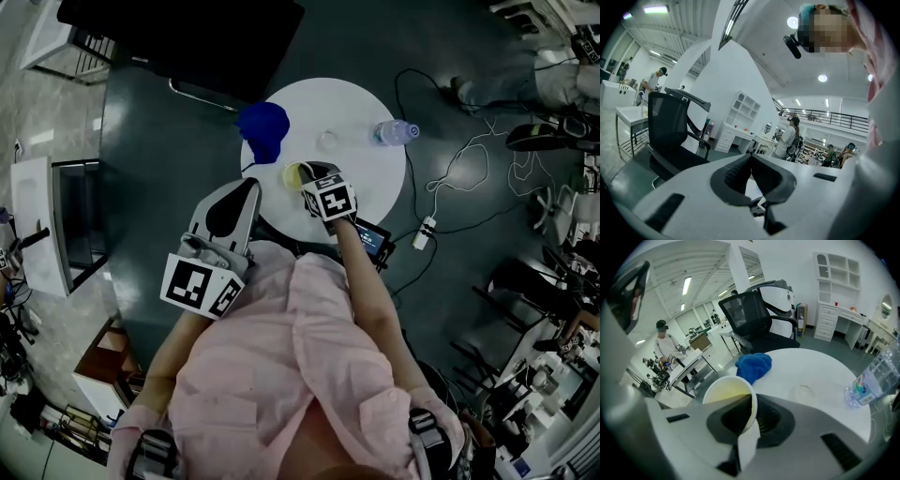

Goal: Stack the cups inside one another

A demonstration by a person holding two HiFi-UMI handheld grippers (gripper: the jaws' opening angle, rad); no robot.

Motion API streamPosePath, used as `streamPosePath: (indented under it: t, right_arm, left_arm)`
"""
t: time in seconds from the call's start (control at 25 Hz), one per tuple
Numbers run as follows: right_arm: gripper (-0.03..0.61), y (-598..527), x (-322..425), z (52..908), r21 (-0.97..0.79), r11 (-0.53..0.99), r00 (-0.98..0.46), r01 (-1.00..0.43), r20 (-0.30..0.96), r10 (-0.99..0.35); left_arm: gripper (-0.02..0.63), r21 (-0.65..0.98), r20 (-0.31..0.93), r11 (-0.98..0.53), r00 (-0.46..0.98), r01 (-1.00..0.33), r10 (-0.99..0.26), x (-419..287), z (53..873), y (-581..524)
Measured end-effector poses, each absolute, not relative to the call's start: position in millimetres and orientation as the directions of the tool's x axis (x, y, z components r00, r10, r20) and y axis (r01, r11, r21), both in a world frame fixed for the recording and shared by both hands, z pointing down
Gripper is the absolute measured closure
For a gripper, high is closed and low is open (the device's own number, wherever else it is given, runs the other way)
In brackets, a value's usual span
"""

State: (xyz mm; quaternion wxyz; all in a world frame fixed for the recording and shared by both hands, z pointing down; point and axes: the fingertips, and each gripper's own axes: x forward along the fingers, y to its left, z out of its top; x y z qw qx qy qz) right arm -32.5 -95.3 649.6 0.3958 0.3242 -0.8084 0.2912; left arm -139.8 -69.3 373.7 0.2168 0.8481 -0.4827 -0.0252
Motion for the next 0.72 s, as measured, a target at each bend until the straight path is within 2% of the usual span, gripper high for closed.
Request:
streamPosePath:
  t: [0.72]
  right_arm:
    - [0.54, -95.0, -44.6, 645.2, -0.15, 0.707, -0.484, -0.692, 0.822, -0.299]
  left_arm:
    - [0.595, 0.389, 0.166, -0.45, 0.541, -0.804, -0.824, -137.3, 374.0, -72.1]
